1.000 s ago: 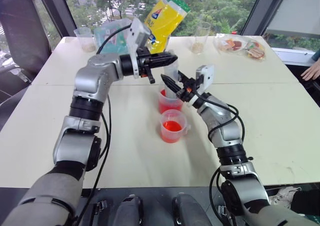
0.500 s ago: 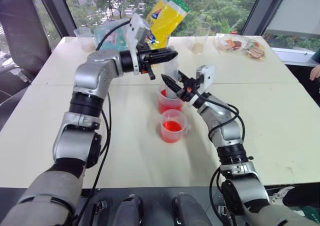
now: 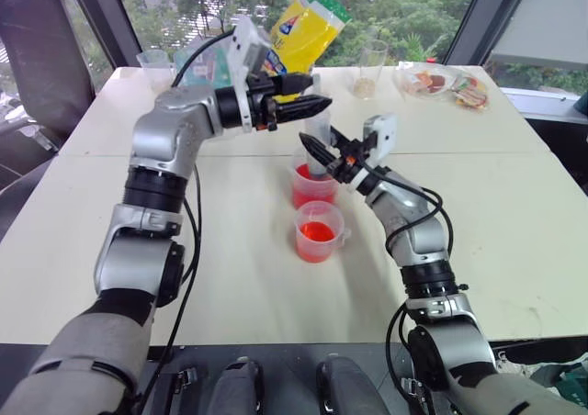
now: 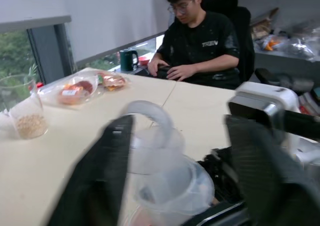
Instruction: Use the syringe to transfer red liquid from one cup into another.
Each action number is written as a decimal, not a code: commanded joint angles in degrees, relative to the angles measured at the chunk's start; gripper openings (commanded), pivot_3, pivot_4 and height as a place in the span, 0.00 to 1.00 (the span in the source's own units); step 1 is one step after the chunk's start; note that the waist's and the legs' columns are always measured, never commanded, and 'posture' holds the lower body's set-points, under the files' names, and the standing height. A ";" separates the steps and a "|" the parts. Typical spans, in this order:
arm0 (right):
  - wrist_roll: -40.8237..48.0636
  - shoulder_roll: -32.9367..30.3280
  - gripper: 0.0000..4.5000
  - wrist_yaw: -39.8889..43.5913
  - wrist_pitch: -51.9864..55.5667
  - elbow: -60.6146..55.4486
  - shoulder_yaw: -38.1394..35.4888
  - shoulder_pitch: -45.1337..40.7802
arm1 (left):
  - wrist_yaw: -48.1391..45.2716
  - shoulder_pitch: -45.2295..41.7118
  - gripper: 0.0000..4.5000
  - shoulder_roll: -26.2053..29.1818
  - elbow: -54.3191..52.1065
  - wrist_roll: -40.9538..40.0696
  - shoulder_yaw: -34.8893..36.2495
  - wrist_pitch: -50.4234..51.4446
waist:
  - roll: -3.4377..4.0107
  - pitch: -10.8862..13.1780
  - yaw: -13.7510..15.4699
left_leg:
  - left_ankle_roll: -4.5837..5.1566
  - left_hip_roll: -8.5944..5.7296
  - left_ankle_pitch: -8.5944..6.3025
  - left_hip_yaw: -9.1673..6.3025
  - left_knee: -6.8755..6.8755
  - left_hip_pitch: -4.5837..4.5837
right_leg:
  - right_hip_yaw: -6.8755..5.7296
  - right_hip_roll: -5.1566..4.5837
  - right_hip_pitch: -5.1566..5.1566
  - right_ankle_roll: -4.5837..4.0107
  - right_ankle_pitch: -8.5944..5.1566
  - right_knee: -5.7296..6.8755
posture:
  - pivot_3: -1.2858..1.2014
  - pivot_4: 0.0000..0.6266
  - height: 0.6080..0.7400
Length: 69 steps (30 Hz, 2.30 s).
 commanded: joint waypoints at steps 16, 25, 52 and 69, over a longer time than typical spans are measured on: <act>8.65 -3.48 0.31 0.16 7.94 -9.57 -4.83 -7.73 | 2.16 8.75 0.99 9.61 -17.05 -4.53 6.52 7.06 | 0.01 0.00 0.06 | -0.01 0.01 0.00 -0.02 -0.01 -0.01 | 0.01 -0.04 -0.01 0.00 0.00 0.02 | 0.52 0.24 1.00; 27.15 -9.65 0.31 -1.86 29.09 -33.74 -7.16 0.24 | 2.38 9.77 0.99 11.13 -18.55 -5.34 6.40 8.16 | 0.00 0.00 0.13 | 0.02 0.02 -0.01 -0.07 -0.01 -0.04 | 0.00 -0.05 0.00 0.00 0.00 0.00 | 0.52 0.24 1.00; 20.46 -10.42 0.31 -1.42 23.25 -39.04 1.09 15.58 | 1.29 5.53 0.99 4.24 -15.60 -6.71 2.25 7.80 | -0.01 0.00 0.19 | 0.02 -0.01 -0.01 -0.06 0.04 -0.03 | -0.02 0.04 0.03 0.00 0.00 0.00 | 0.52 0.24 1.00; 20.35 -10.08 0.31 -1.15 22.79 -38.51 1.43 14.29 | -3.01 8.47 0.01 2.89 -21.55 -10.81 0.41 13.72 | 0.00 0.00 0.05 | 0.02 0.01 -0.01 -0.06 0.03 -0.02 | 0.00 0.06 0.03 0.00 0.00 0.01 | 0.52 0.24 1.00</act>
